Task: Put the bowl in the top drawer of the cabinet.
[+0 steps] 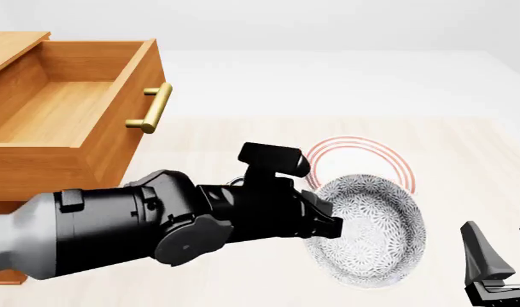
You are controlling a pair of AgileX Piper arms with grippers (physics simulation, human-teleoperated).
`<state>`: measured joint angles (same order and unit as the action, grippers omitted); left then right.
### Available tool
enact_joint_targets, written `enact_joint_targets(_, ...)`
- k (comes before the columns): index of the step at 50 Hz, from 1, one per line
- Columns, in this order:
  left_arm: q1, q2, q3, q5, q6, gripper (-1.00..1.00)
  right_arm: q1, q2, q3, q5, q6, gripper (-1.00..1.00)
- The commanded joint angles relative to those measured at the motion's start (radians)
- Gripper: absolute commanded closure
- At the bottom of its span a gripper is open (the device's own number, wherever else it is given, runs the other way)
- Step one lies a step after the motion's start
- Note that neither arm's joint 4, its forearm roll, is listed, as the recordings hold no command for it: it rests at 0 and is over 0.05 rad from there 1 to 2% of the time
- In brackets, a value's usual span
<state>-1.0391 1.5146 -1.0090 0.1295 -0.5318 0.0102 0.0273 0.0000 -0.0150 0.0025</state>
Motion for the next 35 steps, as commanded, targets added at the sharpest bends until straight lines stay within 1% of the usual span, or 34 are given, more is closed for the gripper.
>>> enact_joint_targets(1, 0.082, -0.070, -0.045, 0.080, 0.037, 1.00, -0.002, -0.004, -0.001, 0.002, -0.001, -1.00)
enact_joint_targets(16, 0.127, -0.138, -0.103, 0.161, 0.056, 1.00, -0.002, -0.005, -0.001, 0.002, 0.000, -1.00)
enact_joint_targets(24, 0.147, -0.171, -0.174, 0.228, 0.071, 1.00, -0.002, -0.004, -0.001, 0.002, 0.000, -1.00)
enact_joint_targets(28, 0.150, -0.180, -0.209, 0.258, 0.066, 1.00, -0.002, -0.005, -0.001, 0.002, 0.000, -1.00)
enact_joint_targets(35, 0.163, -0.192, -0.237, 0.285, 0.056, 1.00, -0.002, -0.005, -0.001, 0.002, 0.000, -1.00)
